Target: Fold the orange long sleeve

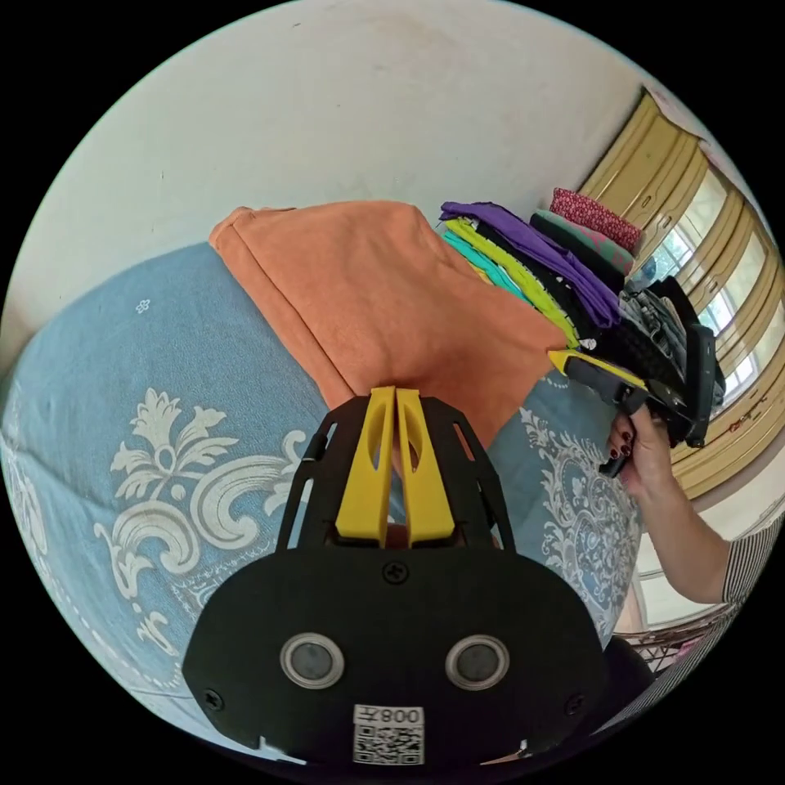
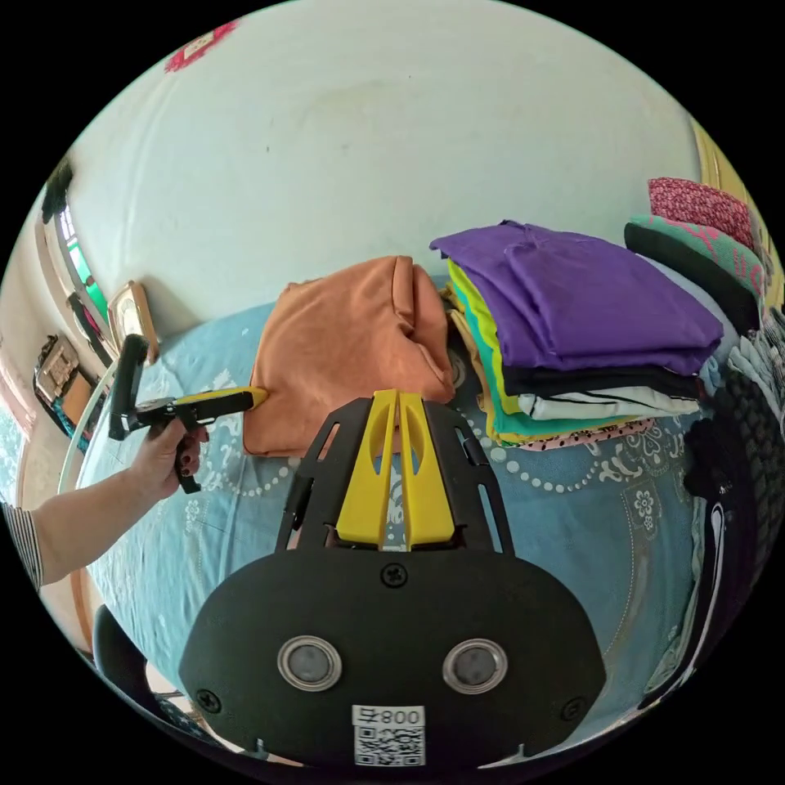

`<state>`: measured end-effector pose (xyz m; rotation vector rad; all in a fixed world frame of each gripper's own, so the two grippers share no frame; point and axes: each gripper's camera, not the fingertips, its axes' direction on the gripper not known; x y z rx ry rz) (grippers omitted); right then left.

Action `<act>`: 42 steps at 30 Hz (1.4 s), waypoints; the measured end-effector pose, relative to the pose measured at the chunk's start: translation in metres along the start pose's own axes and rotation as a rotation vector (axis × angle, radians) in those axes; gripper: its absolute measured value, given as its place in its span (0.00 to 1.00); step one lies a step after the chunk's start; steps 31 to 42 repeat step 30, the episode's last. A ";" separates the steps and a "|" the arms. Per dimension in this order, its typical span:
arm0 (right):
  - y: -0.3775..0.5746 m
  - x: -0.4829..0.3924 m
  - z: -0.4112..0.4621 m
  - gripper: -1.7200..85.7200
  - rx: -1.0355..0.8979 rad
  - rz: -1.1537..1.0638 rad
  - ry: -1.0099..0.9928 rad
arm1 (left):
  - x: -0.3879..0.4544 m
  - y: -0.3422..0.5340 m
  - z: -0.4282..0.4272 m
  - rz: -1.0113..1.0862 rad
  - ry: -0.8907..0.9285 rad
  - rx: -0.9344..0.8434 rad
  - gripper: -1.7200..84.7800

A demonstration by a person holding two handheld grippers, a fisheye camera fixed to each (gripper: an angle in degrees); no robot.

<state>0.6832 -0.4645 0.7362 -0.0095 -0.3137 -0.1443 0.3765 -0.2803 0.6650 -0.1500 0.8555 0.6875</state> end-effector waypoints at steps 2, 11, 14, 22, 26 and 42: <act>-0.009 -0.012 0.032 0.02 -0.151 -0.018 0.048 | 0.014 0.007 -0.005 0.030 -0.049 -0.008 0.02; -0.022 -0.042 -0.066 0.02 0.063 -0.137 0.102 | 0.010 0.054 -0.074 -0.045 0.195 0.156 0.03; -0.035 -0.030 -0.115 0.03 0.233 -0.106 0.213 | 0.023 0.081 -0.098 -0.015 0.233 0.177 0.03; -0.093 0.020 -0.121 0.11 0.123 0.011 0.195 | 0.056 0.155 -0.118 0.013 0.342 0.048 0.03; -0.099 0.038 -0.121 0.09 0.064 0.069 0.178 | 0.059 0.198 -0.133 -0.031 0.370 0.006 0.02; -0.093 0.042 -0.139 0.05 0.069 0.086 0.209 | 0.058 0.232 -0.151 -0.061 0.361 -0.013 0.02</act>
